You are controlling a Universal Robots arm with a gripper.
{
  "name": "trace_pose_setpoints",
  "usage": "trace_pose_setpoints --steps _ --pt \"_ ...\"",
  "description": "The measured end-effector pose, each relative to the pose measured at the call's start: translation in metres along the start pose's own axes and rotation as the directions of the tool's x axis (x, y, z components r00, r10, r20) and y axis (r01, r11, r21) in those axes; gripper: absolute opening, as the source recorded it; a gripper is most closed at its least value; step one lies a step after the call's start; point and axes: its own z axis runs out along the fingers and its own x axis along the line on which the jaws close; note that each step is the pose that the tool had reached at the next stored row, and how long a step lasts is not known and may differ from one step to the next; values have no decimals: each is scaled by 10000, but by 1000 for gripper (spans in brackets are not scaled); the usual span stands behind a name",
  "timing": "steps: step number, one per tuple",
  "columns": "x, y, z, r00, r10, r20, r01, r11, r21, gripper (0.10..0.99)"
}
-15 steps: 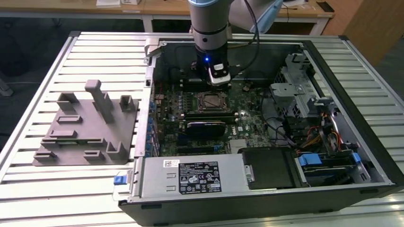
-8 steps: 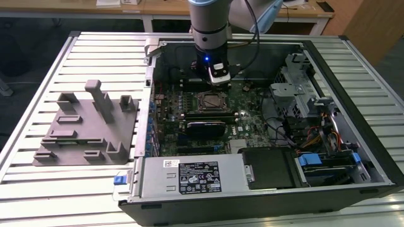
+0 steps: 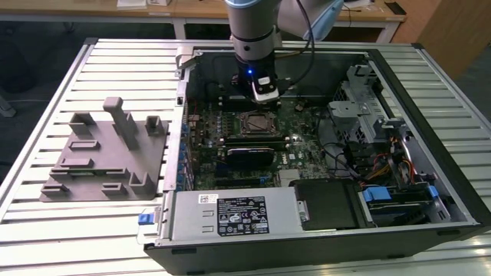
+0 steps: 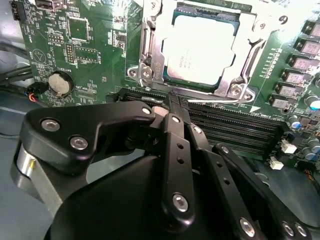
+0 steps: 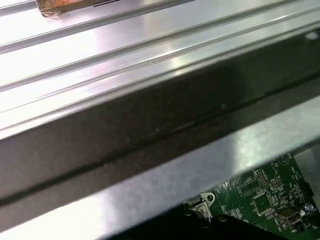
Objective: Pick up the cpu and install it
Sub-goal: 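Install the first cpu locking lever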
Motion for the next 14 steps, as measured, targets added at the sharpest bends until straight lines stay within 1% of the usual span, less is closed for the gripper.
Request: trace_pose_setpoints --steps 8,14 --pt "14 12 17 10000 -5 44 5 10000 -21 106" --pt "17 6 38 10000 -10 61 10 10000 -7 106"
